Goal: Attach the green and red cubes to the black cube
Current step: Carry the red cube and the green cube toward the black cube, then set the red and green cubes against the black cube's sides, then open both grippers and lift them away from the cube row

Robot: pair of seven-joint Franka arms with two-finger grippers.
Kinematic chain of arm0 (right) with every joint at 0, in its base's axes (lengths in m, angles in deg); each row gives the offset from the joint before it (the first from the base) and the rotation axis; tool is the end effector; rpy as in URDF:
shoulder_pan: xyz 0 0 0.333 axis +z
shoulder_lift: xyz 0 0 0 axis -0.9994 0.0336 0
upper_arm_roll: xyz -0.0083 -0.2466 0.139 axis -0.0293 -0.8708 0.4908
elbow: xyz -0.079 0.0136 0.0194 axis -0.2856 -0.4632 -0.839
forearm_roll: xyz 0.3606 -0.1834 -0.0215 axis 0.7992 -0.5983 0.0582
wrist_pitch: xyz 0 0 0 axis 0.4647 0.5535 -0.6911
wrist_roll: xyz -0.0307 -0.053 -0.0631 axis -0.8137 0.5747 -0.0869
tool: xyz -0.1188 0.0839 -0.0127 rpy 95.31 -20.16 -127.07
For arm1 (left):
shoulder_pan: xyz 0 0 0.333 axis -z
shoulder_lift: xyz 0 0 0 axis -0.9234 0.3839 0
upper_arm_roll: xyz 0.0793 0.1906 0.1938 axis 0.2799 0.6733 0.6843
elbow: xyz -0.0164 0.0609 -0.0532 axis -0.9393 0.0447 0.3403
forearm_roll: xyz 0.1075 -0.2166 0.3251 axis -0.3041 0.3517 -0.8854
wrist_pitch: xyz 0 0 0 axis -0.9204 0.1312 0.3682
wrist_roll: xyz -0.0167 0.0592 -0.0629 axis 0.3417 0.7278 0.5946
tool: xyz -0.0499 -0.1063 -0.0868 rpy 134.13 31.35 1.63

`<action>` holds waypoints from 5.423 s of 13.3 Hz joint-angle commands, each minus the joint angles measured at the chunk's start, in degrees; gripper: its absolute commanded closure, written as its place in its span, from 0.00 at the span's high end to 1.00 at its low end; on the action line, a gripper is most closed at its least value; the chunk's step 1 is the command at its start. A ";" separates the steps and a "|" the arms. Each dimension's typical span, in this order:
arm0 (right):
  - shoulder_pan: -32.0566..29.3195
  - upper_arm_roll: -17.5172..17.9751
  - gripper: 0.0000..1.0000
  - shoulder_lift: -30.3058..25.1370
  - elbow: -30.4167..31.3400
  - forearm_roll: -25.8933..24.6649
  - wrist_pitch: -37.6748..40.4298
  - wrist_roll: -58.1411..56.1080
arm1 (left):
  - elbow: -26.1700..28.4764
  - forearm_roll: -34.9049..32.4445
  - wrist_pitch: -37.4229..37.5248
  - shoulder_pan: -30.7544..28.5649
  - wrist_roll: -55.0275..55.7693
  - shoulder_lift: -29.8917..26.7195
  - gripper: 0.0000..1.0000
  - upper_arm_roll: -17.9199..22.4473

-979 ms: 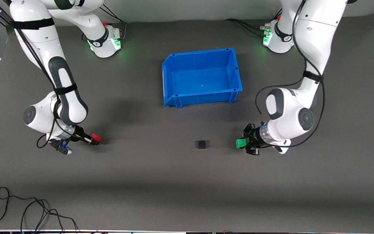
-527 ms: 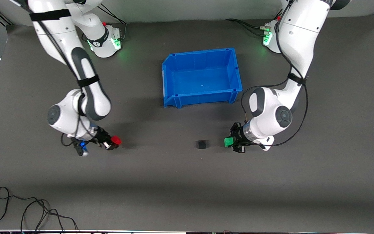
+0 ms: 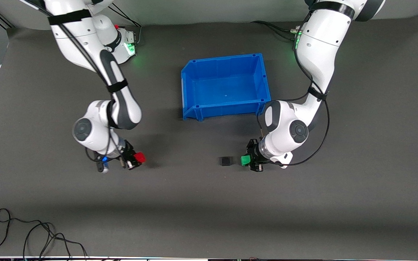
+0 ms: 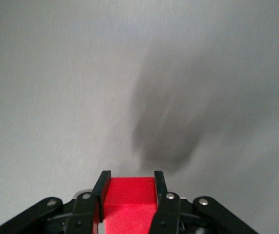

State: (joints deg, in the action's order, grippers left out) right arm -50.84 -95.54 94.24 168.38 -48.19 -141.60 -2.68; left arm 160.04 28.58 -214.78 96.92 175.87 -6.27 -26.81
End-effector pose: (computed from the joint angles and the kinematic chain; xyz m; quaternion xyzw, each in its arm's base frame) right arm 0.5994 0.1747 0.1298 -0.8244 0.5613 0.0131 0.0717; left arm 0.6010 -0.3310 0.1278 0.6488 0.7369 -0.1212 0.1462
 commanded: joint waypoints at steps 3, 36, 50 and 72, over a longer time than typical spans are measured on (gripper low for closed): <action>3.98 -0.60 0.00 5.56 -8.25 -1.38 3.86 14.48 | -3.01 -0.86 -1.41 1.35 2.23 2.43 0.08 1.10; 13.48 2.13 0.00 29.04 -45.71 -5.42 12.23 60.38 | -5.73 -0.77 -4.58 8.83 9.79 5.59 0.08 3.20; 12.60 2.04 1.00 28.17 -46.06 -5.33 11.96 58.19 | -4.78 -9.56 7.25 3.83 2.97 0.16 1.00 8.82; -3.22 -16.77 1.00 -22.10 -40.01 -18.03 78.85 -36.39 | -7.41 -29.07 57.12 -20.18 -90.13 -35.70 1.00 7.51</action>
State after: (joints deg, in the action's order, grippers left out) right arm -55.54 -112.19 75.76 124.06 -59.92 -62.44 -27.58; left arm 152.36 0.72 -158.55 75.65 90.00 -39.60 -19.46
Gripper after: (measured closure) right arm 0.000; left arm 0.000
